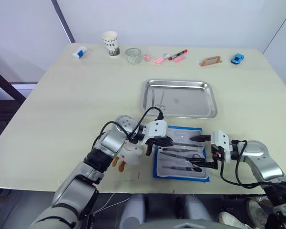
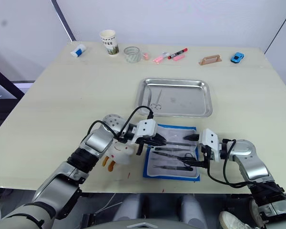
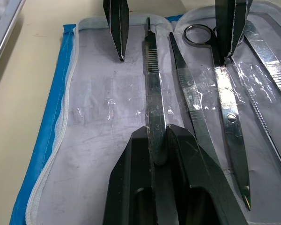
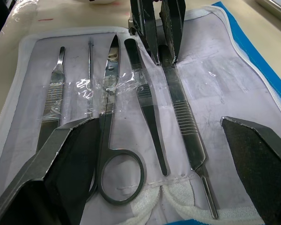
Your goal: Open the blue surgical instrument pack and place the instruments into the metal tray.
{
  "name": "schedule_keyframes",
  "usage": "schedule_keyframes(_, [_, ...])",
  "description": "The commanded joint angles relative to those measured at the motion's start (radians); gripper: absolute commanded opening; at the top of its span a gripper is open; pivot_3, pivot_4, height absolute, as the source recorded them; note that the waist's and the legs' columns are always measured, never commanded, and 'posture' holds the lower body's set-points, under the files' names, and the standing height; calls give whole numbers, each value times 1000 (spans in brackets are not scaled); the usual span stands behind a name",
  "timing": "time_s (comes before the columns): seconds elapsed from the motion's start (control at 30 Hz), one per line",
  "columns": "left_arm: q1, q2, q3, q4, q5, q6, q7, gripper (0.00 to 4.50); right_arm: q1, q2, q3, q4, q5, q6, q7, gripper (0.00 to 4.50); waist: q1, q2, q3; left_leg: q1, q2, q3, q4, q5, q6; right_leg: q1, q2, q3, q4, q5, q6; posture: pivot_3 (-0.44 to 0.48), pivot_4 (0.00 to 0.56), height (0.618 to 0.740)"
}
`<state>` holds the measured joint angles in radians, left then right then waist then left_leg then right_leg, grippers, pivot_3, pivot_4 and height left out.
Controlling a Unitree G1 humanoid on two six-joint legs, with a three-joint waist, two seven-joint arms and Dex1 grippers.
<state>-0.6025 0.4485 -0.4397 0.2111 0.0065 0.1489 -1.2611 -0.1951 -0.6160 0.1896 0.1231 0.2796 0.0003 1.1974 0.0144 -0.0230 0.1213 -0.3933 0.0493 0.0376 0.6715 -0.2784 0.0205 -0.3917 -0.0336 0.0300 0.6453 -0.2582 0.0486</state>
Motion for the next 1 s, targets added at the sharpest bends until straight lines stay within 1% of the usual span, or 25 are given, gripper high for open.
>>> schedule_keyframes(0.03, [-10,30,1,-55,14,61,-1,63,23,-13,34,39,-58,28,-3,4500,0,0,0,0,0,0,0,0,0,0,0,0,0,0,0,0,150,740])
schedule_keyframes(0.23, [-23,87,19,-165,-17,155,-34,63,17,-10,44,50,-61,24,0,4500,-1,0,0,0,0,0,0,0,0,0,0,0,0,0,0,0,150,740])
schedule_keyframes(0.3, [-19,120,31,-199,-30,175,-56,63,15,-10,46,51,-61,24,1,4500,-1,0,0,0,0,0,0,0,0,0,0,0,0,0,0,0,150,740])
schedule_keyframes(0.53, [15,245,80,-236,-58,172,-98,63,7,-7,51,62,-62,20,6,4500,-2,0,0,0,0,0,0,0,0,0,0,0,0,0,0,0,150,740])
schedule_keyframes(0.63, [32,280,99,-236,-71,161,-101,63,3,-8,52,67,-61,17,9,4500,-1,1,0,0,0,0,0,0,0,0,0,0,0,0,0,0,150,740])
schedule_keyframes(0.77, [72,337,145,-255,-103,153,-119,63,-3,-9,52,74,-62,15,15,4500,-1,1,0,0,0,0,0,0,0,0,0,0,0,0,0,0,150,740])
schedule_keyframes(0.9, [122,402,207,-306,-157,179,-132,63,-8,-10,53,82,-63,11,21,4500,-1,1,1,0,1,0,0,0,0,-1,0,0,0,0,0,0,150,740])
schedule_keyframes(1.0, [148,434,245,-334,-185,201,-126,63,-10,-11,53,86,-63,8,25,4500,0,1,1,0,1,1,0,0,0,-1,0,0,0,0,0,0,150,740])
